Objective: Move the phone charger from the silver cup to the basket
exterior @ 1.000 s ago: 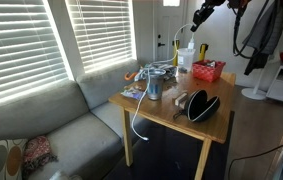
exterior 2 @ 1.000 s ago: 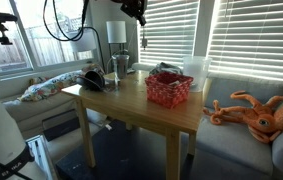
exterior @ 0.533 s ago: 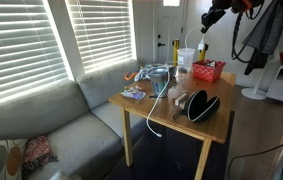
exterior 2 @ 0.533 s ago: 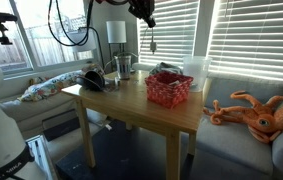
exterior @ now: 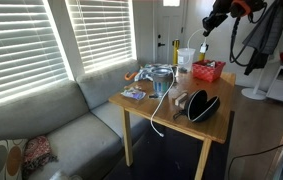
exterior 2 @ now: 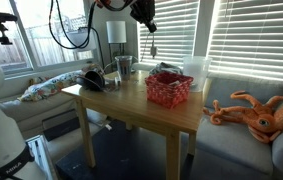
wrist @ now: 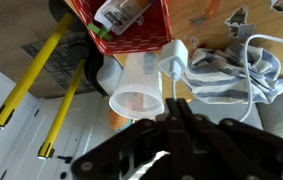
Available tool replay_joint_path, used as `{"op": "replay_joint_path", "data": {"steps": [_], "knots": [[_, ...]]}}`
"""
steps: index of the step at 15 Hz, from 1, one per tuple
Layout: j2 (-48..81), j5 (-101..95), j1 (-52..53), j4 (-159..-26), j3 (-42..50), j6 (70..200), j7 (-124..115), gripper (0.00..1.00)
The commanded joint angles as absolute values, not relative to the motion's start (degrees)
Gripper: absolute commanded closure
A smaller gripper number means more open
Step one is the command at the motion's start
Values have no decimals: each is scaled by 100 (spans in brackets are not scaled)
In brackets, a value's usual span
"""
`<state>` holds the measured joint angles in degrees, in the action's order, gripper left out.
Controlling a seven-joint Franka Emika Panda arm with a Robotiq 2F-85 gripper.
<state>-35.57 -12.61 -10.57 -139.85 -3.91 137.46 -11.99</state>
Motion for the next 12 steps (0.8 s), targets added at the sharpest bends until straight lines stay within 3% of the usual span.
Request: {"op": "replay_joint_path", "data": {"steps": [1, 12], "knots": [[-3553, -1279, -1028, -13981, -365, 13727, -1209, 96], [-3402, -1572, -1434, -13886, -393, 13698, -1487, 99]]}}
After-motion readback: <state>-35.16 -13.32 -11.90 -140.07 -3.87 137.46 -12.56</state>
